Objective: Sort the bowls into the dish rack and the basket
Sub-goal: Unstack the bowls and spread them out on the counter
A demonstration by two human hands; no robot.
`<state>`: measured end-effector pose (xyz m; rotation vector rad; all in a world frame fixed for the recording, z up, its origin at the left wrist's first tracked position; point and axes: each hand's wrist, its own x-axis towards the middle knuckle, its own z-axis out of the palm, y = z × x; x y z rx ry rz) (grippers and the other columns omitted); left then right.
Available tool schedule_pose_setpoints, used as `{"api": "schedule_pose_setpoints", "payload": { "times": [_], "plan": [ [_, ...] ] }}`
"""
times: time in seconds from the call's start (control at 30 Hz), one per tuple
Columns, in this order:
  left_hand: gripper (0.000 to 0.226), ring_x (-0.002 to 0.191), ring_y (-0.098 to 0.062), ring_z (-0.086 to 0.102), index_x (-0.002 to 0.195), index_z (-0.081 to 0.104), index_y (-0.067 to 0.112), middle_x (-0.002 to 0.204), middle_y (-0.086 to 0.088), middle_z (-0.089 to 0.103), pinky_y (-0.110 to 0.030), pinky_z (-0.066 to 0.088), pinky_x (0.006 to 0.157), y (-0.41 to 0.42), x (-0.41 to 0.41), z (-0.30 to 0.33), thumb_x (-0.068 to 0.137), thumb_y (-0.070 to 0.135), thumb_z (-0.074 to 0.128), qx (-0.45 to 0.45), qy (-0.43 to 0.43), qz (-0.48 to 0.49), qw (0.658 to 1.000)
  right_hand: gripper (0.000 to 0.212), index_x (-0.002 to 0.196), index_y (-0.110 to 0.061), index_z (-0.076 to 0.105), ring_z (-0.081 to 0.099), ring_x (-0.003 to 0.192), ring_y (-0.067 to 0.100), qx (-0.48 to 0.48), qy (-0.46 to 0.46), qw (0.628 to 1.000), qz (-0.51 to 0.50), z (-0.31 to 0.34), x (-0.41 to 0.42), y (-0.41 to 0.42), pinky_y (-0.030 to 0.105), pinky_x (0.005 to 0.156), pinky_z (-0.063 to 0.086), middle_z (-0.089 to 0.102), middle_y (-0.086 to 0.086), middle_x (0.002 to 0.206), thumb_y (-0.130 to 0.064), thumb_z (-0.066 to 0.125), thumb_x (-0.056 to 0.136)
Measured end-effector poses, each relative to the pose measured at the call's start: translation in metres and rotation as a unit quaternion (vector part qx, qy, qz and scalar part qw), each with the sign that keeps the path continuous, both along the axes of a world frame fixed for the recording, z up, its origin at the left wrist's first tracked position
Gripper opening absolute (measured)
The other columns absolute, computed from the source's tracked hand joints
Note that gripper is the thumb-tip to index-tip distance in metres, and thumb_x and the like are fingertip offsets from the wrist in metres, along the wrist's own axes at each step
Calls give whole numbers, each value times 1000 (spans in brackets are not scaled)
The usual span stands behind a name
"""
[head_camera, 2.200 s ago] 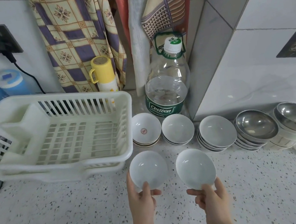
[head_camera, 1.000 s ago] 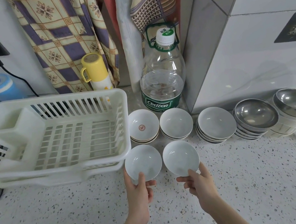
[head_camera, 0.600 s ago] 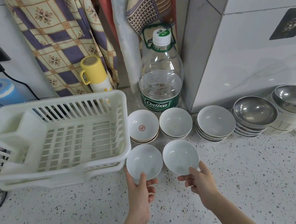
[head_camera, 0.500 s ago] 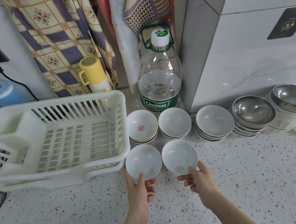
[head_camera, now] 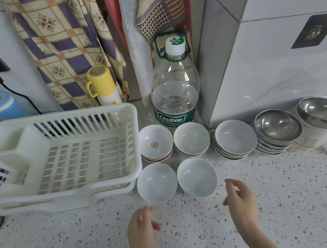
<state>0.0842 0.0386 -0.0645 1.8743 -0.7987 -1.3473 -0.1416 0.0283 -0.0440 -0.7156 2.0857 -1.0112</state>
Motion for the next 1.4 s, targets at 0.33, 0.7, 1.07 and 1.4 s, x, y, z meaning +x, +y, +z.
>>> {"api": "schedule_pose_setpoints", "payload": {
  "times": [0.33,0.7,1.07,1.4],
  "plan": [
    [52,69,-7,57,144,35,34,77,6,71,-34,47,70,-76,-36,41,96,40,56,-54,14,-37,998,29,97,-20,62,40,52,15,55,-136,986,82,35,1,-79,22,45,32,73,6,78,-46,52,93],
    [15,58,-12,48,89,48,38,64,0,70,-62,39,105,-139,-51,26,102,31,45,-2,88,79,993,28,83,-7,59,46,59,18,91,-57,993,54,8,18,-129,30,56,39,69,0,63,-27,43,94],
    [17,44,-3,46,94,50,35,68,-2,74,-66,37,103,-146,-50,8,101,20,45,-11,110,94,989,11,95,-13,53,58,73,12,40,64,997,29,4,31,-123,27,56,38,70,-1,73,-15,44,88],
    [14,43,-6,35,100,61,18,75,-6,75,-28,36,64,-143,-47,4,101,22,47,-19,124,97,987,39,118,-26,46,57,80,17,34,84,995,30,14,36,-126,34,68,42,72,1,77,-11,42,83]
  ]
}}
